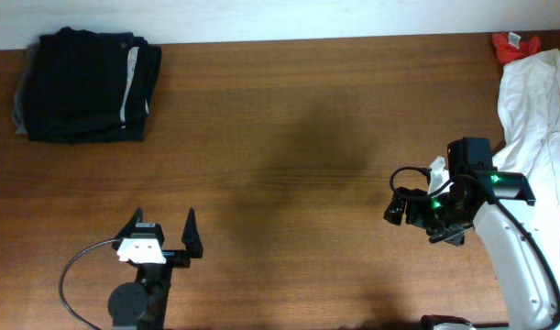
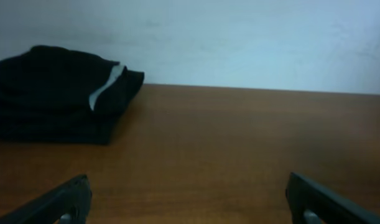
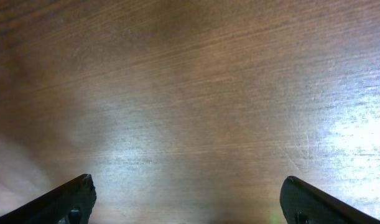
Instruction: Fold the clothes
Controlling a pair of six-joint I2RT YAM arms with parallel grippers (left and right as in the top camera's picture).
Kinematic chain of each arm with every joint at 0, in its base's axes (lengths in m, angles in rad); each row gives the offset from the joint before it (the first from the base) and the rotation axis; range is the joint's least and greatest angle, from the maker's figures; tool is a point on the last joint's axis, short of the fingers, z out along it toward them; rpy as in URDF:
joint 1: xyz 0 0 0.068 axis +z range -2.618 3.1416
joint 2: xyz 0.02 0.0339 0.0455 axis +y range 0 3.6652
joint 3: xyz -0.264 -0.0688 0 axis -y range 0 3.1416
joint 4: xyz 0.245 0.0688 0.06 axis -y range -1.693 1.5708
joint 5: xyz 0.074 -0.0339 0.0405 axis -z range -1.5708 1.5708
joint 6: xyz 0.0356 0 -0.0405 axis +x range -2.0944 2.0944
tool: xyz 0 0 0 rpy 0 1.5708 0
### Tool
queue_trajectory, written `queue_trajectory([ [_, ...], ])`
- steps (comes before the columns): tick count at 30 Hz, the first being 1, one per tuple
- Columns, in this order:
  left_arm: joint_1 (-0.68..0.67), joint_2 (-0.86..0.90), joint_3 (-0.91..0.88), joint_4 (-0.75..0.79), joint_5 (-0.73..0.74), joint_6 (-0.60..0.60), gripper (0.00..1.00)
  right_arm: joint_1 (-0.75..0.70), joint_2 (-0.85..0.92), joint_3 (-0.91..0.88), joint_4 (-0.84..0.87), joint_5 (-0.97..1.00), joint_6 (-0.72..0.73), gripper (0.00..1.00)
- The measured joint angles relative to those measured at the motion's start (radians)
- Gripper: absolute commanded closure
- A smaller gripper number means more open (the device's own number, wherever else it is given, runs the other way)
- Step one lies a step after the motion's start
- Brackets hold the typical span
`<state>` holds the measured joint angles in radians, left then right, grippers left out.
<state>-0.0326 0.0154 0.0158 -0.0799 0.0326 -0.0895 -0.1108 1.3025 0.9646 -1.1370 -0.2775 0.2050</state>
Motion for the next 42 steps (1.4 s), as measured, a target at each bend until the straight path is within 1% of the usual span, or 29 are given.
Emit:
queue_trajectory([
  [27,0.000,0.000,0.000,-0.002,-0.015,0.000,0.01,0.000,-0.009,0.000,0.000,0.000,0.000,0.02],
  [31,0.000,0.000,0.000,-0.002,-0.015,0.000,0.01,0.000,-0.148,-0.002,0.000,0.000,0.000,0.02],
  [34,0.000,0.000,0.000,-0.002,-0.016,0.000,0.01,0.000,-0.335,-0.002,0.000,0.000,0.000,0.02],
  [42,0.000,0.000,0.000,-0.003,-0.016,0.000,0.01,0.000,-0.751,-0.001,-0.010,0.031,-0.021,0.02],
])
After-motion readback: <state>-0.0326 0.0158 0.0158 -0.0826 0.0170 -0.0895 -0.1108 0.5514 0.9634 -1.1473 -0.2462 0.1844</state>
